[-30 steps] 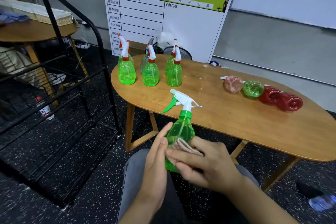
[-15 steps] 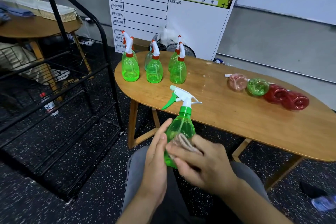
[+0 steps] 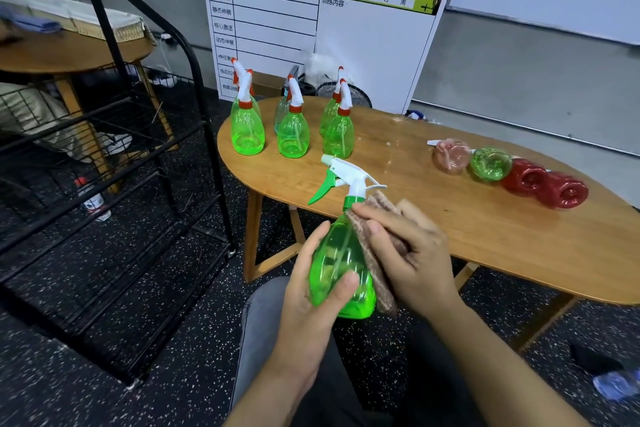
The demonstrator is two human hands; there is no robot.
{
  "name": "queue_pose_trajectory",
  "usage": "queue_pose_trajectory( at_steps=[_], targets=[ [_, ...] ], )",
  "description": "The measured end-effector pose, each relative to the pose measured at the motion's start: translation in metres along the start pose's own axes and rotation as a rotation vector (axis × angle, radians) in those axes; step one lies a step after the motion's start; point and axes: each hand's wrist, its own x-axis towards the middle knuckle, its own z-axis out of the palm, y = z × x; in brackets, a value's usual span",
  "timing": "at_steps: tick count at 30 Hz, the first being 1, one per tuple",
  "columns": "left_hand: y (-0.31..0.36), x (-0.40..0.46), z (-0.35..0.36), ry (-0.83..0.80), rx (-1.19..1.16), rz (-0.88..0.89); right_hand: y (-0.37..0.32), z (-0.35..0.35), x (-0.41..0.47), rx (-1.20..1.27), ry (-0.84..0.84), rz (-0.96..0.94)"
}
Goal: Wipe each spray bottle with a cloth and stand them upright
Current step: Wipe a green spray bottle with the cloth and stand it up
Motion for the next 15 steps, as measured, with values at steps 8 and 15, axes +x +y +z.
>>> queue_pose_trajectory(
  at_steps=[8, 15],
  targets=[
    [-0.003, 0.003, -0.004, -0.015, 0.029, -0.011, -0.002, 0.003, 0.003, 0.117, 0.01, 0.131],
    [-0.005, 0.005, -0.006, 0.024, -0.005, -0.026, -0.006, 0.011, -0.016, 0.015, -0.061, 0.018]
  ],
)
